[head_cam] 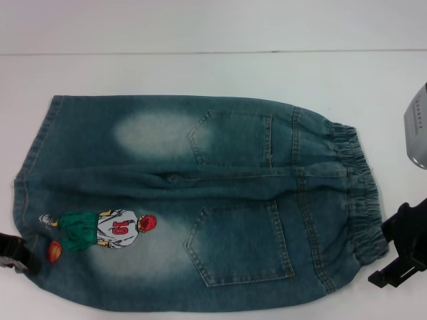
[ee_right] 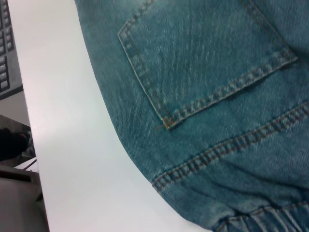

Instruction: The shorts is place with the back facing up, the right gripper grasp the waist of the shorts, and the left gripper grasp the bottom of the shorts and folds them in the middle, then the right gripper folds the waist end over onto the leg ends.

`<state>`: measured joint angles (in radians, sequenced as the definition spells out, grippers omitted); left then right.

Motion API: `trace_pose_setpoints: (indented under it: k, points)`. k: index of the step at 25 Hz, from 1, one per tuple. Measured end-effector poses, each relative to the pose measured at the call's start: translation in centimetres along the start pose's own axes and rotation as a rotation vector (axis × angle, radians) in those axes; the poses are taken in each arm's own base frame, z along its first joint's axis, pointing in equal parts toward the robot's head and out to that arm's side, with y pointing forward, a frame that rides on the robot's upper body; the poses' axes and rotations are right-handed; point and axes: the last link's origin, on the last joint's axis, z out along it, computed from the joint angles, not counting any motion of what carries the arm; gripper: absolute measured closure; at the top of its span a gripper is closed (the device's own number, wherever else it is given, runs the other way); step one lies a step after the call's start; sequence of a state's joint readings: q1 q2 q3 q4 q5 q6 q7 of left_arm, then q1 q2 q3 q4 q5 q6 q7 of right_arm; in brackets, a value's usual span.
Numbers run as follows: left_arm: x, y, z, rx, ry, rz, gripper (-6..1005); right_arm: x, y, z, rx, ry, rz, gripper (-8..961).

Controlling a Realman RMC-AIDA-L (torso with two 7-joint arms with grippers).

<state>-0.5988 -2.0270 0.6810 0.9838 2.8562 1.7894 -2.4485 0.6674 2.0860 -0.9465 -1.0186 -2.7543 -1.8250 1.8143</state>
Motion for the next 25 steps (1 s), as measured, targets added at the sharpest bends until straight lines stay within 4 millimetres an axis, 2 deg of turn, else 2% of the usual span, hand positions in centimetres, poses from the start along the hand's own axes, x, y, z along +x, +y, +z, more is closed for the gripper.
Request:
trace_pose_setpoints:
  k: [5,16,19,25]
  points:
    - [0.16,-0.06,-0.11,0.004,0.004,0.002,910,0.62,-0.3,-0.09,0.029,-0.003,0.012,162]
    - [0.19,-0.08,0.15,0.003,0.001,0.001,911,0.66,-0.82,-0.17,0.072,-0.014,0.001,634]
    - [0.21,-0.1,0.28,0.002,0.001,0.0,910,0.65,-0.91,0.01,0.082,-0.035,-0.015,863]
    - [0.3,-0.22,0.37,0.007,0.008,0.005,910,0.72,-0.74,0.33,0.08,-0.083,-0.051,892]
